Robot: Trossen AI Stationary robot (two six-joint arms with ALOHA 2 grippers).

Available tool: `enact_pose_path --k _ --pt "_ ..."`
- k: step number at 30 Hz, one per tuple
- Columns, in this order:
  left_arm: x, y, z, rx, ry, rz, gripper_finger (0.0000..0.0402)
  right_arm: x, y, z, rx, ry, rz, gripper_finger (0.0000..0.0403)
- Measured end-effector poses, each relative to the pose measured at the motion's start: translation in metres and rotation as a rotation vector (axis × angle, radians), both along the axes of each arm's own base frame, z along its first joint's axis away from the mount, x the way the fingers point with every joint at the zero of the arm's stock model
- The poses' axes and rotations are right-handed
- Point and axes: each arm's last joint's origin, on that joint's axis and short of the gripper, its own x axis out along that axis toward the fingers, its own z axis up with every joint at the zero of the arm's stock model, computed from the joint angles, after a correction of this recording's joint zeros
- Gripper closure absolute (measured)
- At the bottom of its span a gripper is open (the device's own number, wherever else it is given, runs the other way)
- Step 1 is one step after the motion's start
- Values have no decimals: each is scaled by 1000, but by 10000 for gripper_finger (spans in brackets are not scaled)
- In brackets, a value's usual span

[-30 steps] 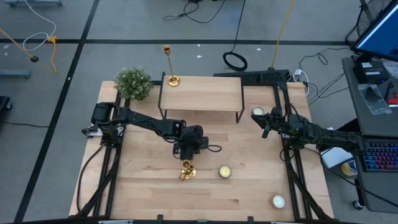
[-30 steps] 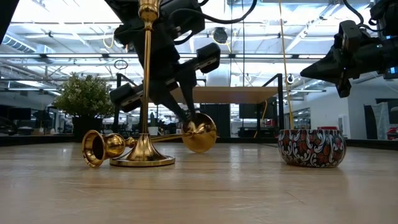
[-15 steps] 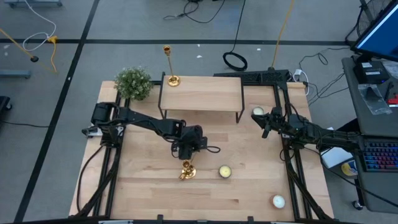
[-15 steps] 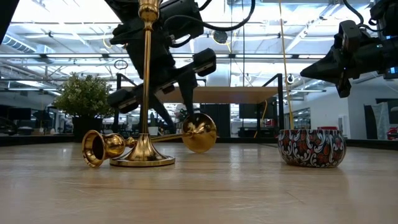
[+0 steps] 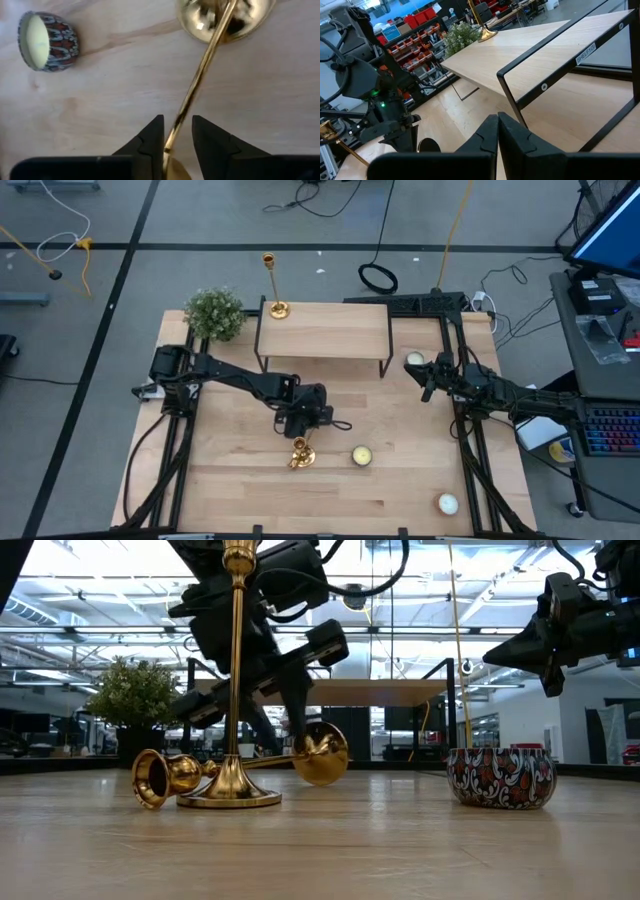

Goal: Pick & Place candle stick holders
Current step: Put the bottom gold candle holder on the shelf

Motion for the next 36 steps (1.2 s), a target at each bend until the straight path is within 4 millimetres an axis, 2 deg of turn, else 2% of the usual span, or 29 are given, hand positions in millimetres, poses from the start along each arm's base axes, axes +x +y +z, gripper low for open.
enact_pose_path --k 7,29,31,36 --pt "4 -1 -10 65 -12 -20 309 0 0 0 0 2 0 399" --pt "0 -4 -11 70 26 -35 311 0 0 -1 -6 11 -3 399" --pt "0 -4 -11 67 27 -30 324 0 0 -1 -6 11 -3 399" --pt "-1 -4 -12 65 42 -26 386 0 0 -1 -6 11 -2 399"
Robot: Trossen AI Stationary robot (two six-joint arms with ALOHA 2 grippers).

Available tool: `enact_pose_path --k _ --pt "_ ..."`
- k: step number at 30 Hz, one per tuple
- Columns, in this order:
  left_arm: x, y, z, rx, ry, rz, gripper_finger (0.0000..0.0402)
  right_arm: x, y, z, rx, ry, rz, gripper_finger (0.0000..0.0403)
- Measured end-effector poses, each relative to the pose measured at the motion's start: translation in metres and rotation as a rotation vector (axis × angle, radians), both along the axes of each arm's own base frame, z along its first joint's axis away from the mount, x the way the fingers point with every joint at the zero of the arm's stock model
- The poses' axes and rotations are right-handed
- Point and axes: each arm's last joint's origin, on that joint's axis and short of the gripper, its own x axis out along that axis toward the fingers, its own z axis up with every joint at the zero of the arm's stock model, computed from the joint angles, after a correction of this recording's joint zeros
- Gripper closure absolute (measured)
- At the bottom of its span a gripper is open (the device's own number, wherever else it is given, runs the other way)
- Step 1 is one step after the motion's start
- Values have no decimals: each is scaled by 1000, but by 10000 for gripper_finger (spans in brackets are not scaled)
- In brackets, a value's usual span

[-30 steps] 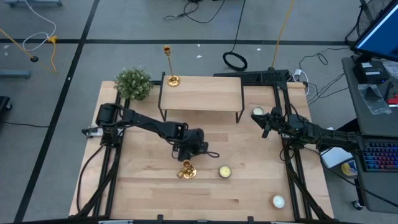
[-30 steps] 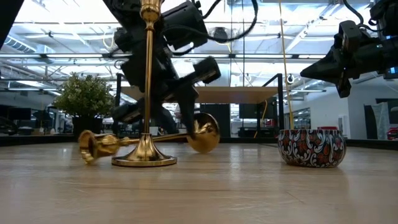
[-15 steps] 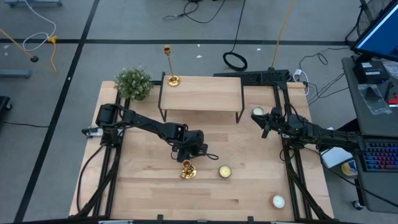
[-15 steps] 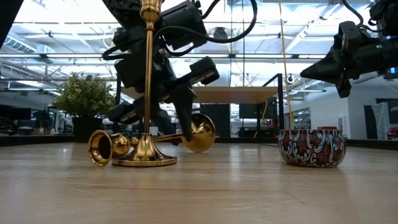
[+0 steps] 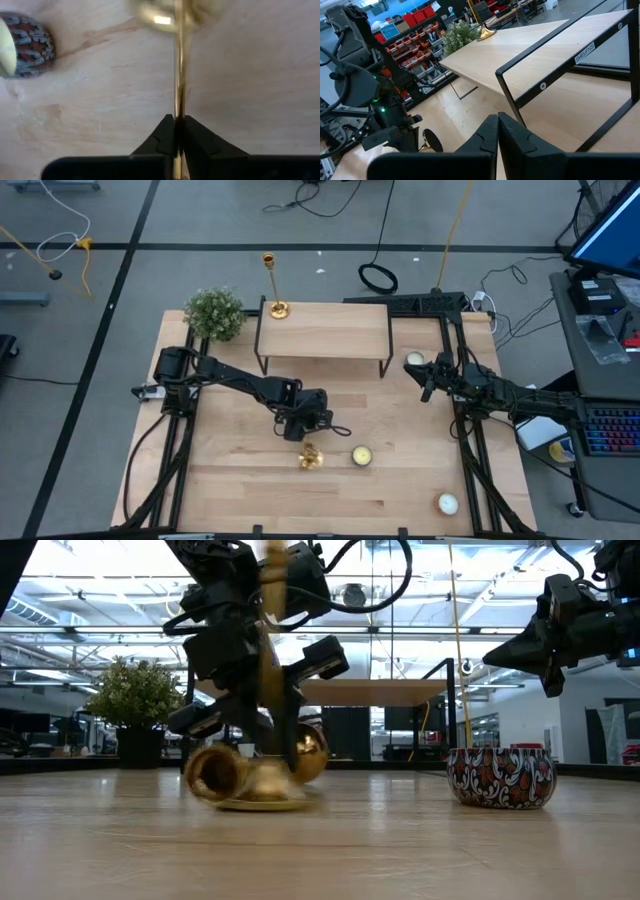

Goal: Pick & Place candle stick holders
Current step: Put the bottom gold candle holder on the shelf

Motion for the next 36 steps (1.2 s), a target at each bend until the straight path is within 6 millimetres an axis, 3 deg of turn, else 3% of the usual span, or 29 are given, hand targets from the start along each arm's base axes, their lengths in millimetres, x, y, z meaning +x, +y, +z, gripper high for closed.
enact_pose_path --k 6,11,17,36 --pt "-1 0 -1 -7 19 19 366 0 0 0 0 0 -1 399" --pt "-2 1 -1 20 21 32 388 0 0 0 0 0 0 399" --pt "-2 2 -1 35 26 56 377 0 0 0 0 0 0 399" --pt "-5 3 -1 62 78 410 388 0 0 0 -4 2 0 399"
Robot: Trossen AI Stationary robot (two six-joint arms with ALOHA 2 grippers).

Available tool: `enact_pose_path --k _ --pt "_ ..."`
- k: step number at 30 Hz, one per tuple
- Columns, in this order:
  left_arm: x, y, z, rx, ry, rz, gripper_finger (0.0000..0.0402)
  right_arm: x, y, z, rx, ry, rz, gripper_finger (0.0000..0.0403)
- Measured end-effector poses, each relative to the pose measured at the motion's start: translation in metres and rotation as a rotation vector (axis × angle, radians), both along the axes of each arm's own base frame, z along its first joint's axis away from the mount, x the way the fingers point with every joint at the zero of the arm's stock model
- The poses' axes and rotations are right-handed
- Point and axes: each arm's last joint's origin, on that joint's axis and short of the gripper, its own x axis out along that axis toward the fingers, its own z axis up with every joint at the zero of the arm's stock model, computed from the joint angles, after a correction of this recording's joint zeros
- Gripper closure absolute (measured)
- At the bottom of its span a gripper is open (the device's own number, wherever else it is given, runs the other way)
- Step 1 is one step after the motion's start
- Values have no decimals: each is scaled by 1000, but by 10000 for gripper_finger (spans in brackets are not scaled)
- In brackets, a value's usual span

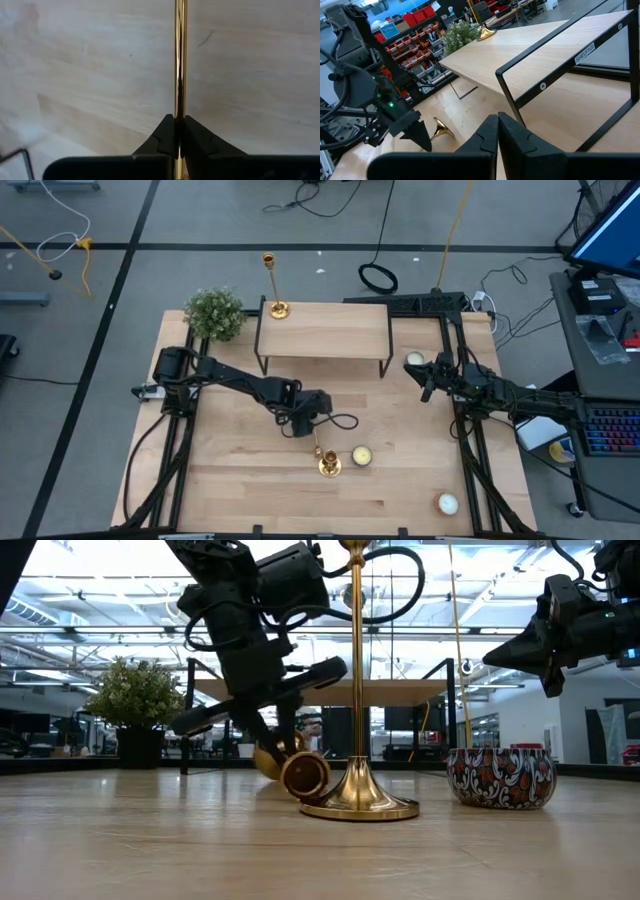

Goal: Pick & Place candle stick holders
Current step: Put the bottom gold candle holder on the shelf

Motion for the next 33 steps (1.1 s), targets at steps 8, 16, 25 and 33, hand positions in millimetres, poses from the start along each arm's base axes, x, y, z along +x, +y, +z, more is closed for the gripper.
enact_pose_path --k 8,16,25,33 --pt "-15 -8 3 2 104 228 389 0 0 0 0 0 0 399" --pt "-35 -9 16 -6 186 546 390 0 0 0 0 2 0 399" --pt "-54 -9 58 -133 89 862 390 1 0 -1 4 12 0 399" --pt "-77 -5 110 -324 -96 1085 390 1 0 -2 3 17 2 399"
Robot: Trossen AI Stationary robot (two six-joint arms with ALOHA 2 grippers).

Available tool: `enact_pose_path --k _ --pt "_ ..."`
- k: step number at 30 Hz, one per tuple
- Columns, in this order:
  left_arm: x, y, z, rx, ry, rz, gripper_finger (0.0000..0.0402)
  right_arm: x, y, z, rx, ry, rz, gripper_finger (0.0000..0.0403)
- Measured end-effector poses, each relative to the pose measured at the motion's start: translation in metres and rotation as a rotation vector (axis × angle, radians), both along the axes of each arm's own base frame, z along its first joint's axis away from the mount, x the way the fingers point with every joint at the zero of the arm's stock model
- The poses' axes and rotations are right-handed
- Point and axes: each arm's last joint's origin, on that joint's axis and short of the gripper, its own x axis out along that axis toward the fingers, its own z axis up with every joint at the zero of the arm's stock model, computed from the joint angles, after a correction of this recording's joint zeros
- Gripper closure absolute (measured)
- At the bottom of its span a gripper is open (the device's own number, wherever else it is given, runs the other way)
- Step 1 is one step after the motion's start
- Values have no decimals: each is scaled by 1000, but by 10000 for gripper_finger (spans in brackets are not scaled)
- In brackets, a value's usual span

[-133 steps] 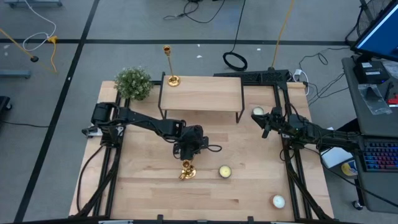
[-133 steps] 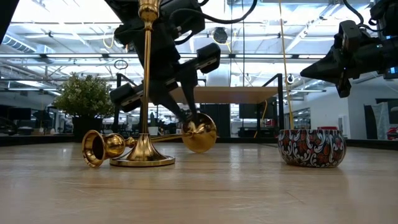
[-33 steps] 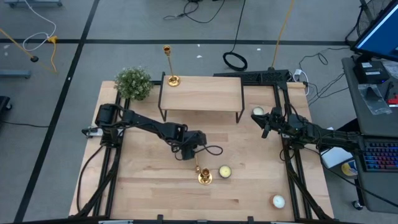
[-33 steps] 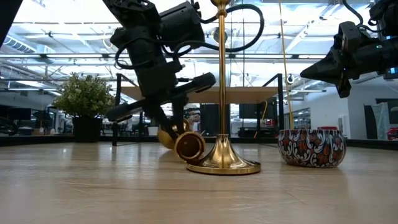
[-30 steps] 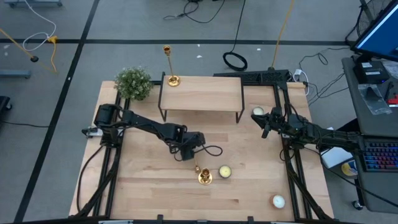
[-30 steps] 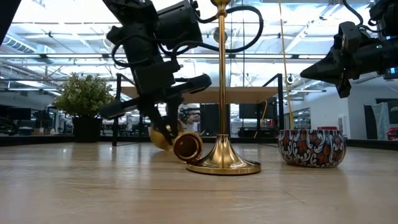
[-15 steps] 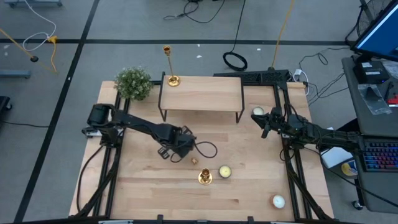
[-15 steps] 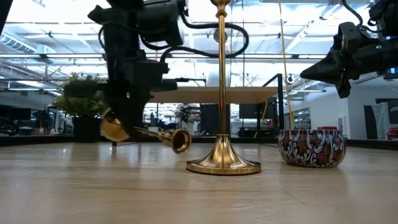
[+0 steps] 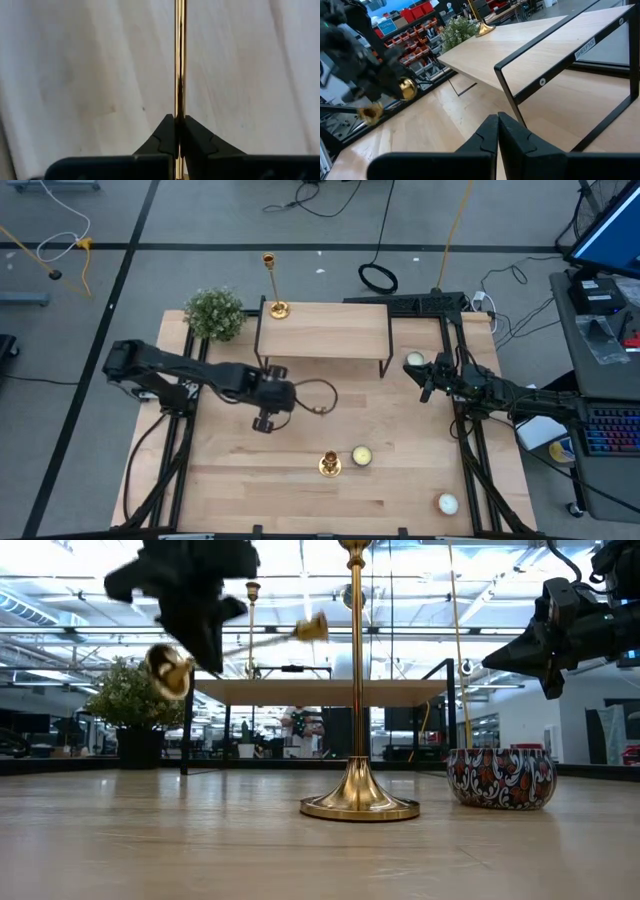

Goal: Pick & Place candle stick holders
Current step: Put the bottom gold candle holder on the shelf

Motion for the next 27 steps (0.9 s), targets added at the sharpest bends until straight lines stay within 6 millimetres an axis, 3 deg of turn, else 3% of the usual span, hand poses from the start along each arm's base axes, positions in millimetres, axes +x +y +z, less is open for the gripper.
enact_pose_path --k 8,15,27 --pt "-19 7 48 -44 -320 247 390 0 0 0 -29 13 4 399" --pt "-18 24 85 -6 -663 366 390 0 0 0 -31 14 2 399" --pt "-8 63 102 102 -899 554 390 0 0 0 -38 17 3 399"
